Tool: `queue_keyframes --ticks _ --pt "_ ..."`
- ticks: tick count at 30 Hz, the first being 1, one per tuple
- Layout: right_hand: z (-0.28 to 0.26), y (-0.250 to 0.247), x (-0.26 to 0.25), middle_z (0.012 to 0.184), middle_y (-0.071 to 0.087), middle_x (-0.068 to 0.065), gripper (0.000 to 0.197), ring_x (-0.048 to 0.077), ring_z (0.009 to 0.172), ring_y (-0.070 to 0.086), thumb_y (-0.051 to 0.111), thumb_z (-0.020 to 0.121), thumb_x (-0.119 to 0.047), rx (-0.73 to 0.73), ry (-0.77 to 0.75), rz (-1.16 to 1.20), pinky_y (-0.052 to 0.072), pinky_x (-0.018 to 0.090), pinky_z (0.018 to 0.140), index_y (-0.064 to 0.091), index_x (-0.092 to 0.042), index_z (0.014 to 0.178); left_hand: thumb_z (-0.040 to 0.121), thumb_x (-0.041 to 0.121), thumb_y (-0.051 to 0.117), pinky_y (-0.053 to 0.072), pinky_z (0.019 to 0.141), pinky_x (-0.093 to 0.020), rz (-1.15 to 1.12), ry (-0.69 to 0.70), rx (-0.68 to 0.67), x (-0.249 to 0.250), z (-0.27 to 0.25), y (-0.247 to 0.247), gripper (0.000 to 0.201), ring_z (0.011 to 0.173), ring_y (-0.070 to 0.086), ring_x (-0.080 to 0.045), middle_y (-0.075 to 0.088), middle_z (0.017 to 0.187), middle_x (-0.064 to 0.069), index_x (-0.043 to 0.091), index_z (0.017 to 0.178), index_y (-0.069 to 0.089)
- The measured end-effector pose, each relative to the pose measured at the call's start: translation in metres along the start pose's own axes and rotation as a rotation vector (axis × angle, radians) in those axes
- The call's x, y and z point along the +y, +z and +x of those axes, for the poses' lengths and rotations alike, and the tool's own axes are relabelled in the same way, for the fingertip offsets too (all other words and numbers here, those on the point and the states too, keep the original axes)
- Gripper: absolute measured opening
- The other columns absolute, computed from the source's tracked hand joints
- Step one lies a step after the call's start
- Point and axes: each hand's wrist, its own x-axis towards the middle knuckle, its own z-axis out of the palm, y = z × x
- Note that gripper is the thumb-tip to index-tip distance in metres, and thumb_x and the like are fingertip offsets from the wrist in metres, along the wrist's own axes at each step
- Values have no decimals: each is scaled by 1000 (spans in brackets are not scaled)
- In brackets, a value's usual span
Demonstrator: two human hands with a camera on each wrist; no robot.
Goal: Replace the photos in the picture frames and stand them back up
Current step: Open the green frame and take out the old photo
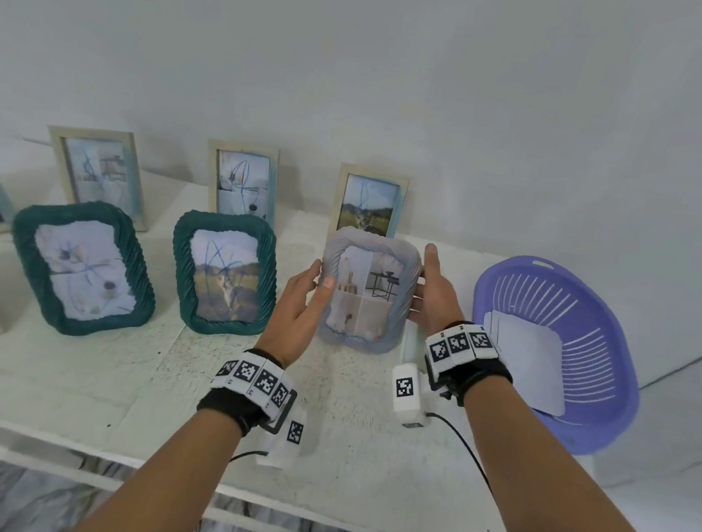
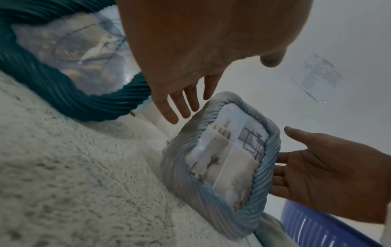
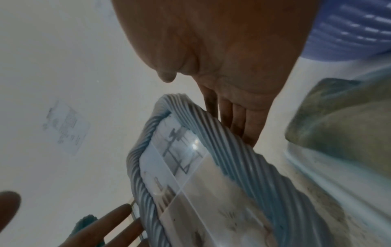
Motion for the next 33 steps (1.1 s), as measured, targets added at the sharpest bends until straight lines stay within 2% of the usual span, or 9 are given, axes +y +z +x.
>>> queue_keyframes --ticks 5,9,11,14,19,23,26,27,33 --pt "-15 0 -10 123 60 8 69 23 110 57 31 89 -71 237 -306 -255 45 41 99 57 -15 120 88 56 50 42 106 -32 55 69 -8 -11 -20 -31 64 128 46 -2 46 144 8 27 145 42" --pt "-58 31 -18 107 58 1 22 16 91 55 47 98 -34 531 -743 -424 43 26 76 58 -19 108 91 51 54 49 99 -39 140 242 185 -19 -35 -82 46 118 53 -5 57 127 10 24 128 59" --pt "-76 61 -19 93 61 0 10 8 76 56 51 96 -22 450 -858 -396 44 18 67 59 -18 103 90 46 51 46 102 -46 179 257 311 -26 -33 -109 46 123 49 -11 52 131 5 23 129 57" --pt "-76 107 -6 86 64 -3 18 6 66 60 52 97 -18 150 -757 -462 51 20 64 59 -15 113 92 39 51 37 110 -52 217 193 385 -35 -22 -138 52 136 35 -16 37 146 -1 24 141 44" --pt "-42 159 24 141 47 11 58 34 110 60 49 97 -30 -99 -345 -623 48 52 95 30 -12 149 98 30 54 22 120 -41 221 56 254 -40 -9 -154 67 141 21 -7 23 159 -2 19 154 18" --pt "-42 180 31 118 63 12 36 29 94 63 48 97 -23 -40 -335 -572 54 46 82 50 -9 131 98 32 54 23 115 -28 205 15 152 -35 -10 -160 74 134 25 -2 25 158 0 21 156 10" --pt "-54 178 35 95 62 -1 17 7 80 57 51 98 -23 96 -424 -515 44 12 62 56 -12 109 97 36 55 30 112 -30 216 29 145 -26 -18 -172 73 127 29 -2 32 152 -2 25 156 12" --pt "-60 176 37 89 59 -4 12 3 76 54 52 98 -22 126 -462 -483 40 10 60 56 -12 101 97 38 55 34 113 -36 214 31 136 -23 -22 -176 72 128 34 -5 35 150 -1 25 156 15" --pt "-100 162 70 91 50 8 18 19 88 48 51 94 -36 8 -324 112 39 43 82 48 -21 85 93 43 58 47 103 -38 168 5 -52 -3 -60 -180 65 119 52 -12 50 135 5 31 150 30"
